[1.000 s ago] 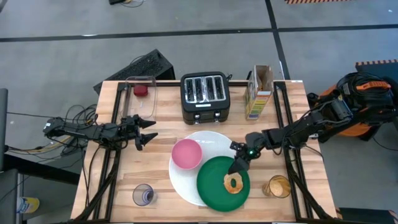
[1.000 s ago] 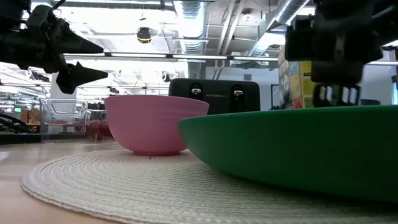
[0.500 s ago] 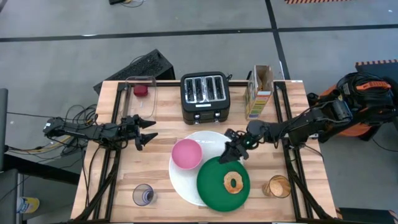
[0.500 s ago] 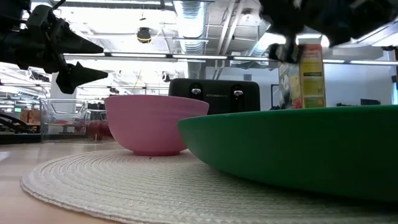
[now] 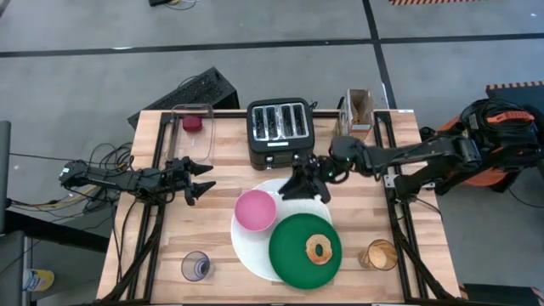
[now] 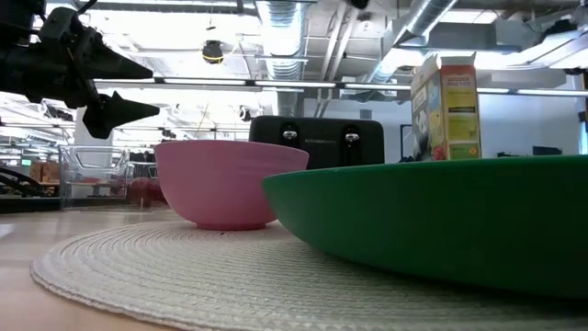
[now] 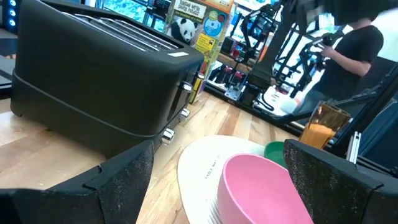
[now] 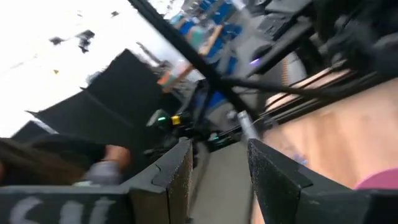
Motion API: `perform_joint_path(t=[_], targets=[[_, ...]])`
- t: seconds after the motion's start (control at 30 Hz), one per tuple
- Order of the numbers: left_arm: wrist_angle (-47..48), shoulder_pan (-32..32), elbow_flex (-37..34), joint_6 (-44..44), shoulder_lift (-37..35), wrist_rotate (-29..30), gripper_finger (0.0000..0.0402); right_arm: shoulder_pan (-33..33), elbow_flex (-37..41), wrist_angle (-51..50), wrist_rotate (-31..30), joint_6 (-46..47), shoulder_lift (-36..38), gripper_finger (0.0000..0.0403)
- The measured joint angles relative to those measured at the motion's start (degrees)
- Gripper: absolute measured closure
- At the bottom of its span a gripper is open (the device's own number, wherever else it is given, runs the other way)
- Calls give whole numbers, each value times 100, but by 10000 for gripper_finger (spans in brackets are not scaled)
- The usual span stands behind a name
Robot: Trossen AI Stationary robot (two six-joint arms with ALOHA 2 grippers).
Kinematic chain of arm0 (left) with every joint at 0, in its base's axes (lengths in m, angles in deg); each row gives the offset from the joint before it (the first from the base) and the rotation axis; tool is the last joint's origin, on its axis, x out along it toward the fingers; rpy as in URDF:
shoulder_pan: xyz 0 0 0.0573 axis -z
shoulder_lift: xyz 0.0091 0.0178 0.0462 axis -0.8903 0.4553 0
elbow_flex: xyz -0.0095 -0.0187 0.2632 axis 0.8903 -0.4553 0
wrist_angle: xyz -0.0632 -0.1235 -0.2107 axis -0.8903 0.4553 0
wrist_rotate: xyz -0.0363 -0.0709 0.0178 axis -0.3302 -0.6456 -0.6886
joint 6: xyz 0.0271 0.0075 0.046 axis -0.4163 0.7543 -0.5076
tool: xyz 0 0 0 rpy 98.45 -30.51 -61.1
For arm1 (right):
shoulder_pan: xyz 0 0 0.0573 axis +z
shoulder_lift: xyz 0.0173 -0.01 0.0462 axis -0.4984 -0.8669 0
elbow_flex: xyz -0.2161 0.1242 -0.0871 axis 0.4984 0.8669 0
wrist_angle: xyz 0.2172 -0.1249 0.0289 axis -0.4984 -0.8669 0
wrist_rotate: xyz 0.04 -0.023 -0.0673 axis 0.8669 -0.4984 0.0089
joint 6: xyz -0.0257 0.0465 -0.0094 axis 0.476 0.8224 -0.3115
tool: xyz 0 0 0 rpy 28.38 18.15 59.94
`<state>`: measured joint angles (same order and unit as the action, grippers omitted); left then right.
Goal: Arrange a breakfast setting
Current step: Pour the cereal from the cereal box into the pink bowl
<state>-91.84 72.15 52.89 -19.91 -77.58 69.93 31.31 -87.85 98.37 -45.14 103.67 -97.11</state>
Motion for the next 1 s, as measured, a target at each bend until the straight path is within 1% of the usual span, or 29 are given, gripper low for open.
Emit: perform_joint_path(t=[0.1,0.23,0.33,0.43,0.53,0.7,0.87,1.0], targets=[[-1,0,0,0,0,0,58,-8,-812,-1292,-540,-690,0,228],[1,0,0,0,-1,0,58,13,-1789,-2904,-1603,-1383,0,228],[1,0,0,0,0,0,58,113,-2284,-3904,-2732,-1551,2,228],[1,0,0,0,1,0,58,238,-2574,-4705,-4014,-1532,0,228],[0,0,0,0,1,0,58,430,-2635,-5195,-5103,-1220,2,228],[1,0,0,0,0,0,58,776,-2633,-6167,-6365,-156,-14,228],[1,0,0,0,1,0,58,1115,-2462,-7160,-7320,1339,-24,228],[0,0,0,0,0,-1,58,1280,-2195,-7853,-7641,2645,-26,228]])
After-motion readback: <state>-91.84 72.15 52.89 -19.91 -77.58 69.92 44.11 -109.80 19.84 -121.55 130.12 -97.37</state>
